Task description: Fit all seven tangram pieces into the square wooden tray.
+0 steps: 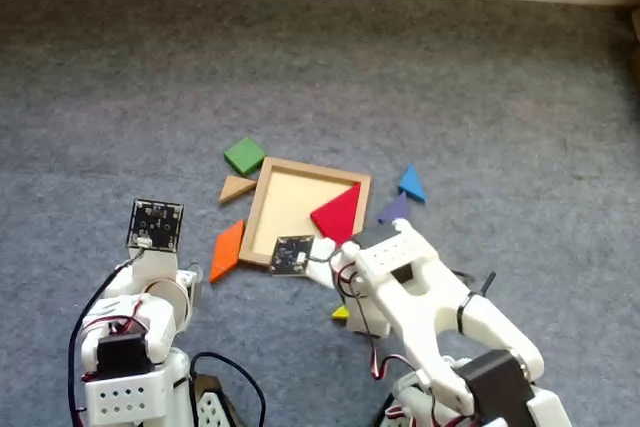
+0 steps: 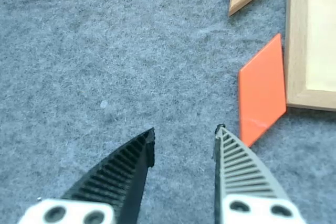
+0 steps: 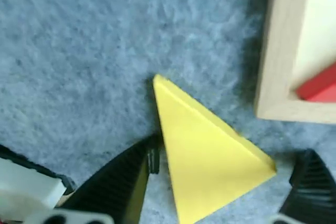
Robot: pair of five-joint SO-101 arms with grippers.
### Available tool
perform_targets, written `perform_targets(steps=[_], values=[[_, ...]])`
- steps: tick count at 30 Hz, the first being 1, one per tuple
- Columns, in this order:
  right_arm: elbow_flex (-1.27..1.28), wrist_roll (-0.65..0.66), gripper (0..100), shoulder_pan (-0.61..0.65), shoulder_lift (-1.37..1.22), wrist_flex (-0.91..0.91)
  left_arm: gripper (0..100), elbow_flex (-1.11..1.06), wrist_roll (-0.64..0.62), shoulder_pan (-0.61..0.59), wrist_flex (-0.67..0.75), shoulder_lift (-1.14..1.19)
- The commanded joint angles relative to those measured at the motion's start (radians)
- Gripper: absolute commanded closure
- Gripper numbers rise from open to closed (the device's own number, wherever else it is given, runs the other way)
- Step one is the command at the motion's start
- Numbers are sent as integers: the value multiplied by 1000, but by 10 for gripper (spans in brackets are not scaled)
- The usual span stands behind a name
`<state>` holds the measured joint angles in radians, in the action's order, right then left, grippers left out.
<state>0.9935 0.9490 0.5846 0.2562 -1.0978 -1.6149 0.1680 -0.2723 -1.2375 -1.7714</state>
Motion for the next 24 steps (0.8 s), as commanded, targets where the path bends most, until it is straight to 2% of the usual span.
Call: perform_targets(steps=[1,4,12,19,24], values=[[28,11,638,-18,19,-18,807,4,9,12,18,-53],[28,9,653,-18,16,-18,807,4,9,12,18,-53],[24,5,872,-22,21,18,808,4,9,12,18,-53],[-5,5,875,-70,42,-74,808,4,9,12,18,-53],[-38,5,875,-73,208,-182,808,4,9,12,18,-53]])
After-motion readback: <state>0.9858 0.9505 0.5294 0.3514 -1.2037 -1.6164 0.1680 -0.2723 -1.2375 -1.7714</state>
